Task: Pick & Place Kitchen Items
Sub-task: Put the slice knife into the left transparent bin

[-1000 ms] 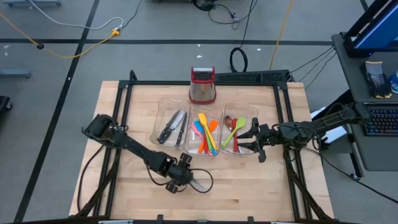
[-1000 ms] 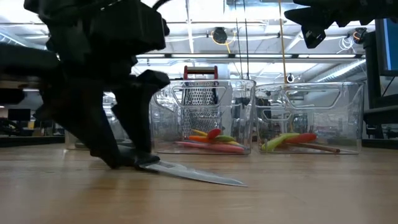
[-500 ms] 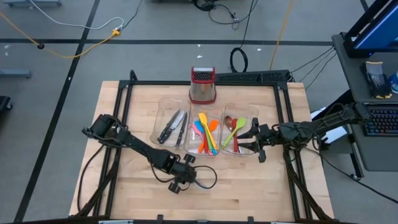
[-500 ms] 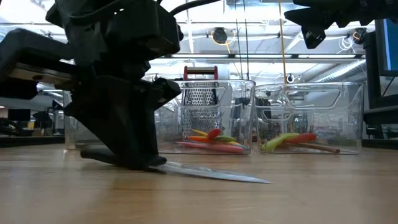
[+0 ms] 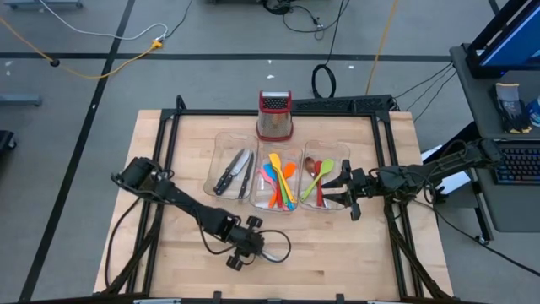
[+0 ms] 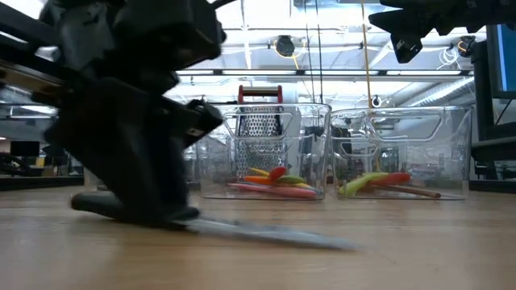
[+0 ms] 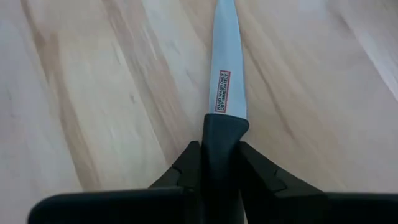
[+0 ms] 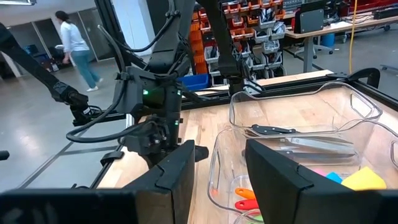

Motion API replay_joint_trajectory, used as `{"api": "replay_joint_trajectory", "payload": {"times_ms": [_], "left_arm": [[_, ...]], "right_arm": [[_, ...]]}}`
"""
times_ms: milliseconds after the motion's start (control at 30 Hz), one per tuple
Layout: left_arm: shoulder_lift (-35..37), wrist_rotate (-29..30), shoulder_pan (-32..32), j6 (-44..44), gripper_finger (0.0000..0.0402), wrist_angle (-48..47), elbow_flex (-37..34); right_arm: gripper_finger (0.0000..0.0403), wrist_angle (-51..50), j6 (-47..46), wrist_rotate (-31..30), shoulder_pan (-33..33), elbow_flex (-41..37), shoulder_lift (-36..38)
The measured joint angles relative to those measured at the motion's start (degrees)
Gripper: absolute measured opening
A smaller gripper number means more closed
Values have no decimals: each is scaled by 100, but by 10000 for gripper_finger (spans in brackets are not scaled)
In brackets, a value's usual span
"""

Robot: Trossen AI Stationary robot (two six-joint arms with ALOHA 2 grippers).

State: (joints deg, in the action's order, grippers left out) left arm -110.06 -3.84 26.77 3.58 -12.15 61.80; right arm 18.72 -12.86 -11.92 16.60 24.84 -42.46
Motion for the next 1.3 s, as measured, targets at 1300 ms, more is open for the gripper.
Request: {"api": "replay_joint_trajectory", "payload": {"times_ms": [1300], "left_arm": [[3661,3465,-512,4831,58,-1372,22]], "right_arm": [[134,-9,0,4,0,0,2]]}}
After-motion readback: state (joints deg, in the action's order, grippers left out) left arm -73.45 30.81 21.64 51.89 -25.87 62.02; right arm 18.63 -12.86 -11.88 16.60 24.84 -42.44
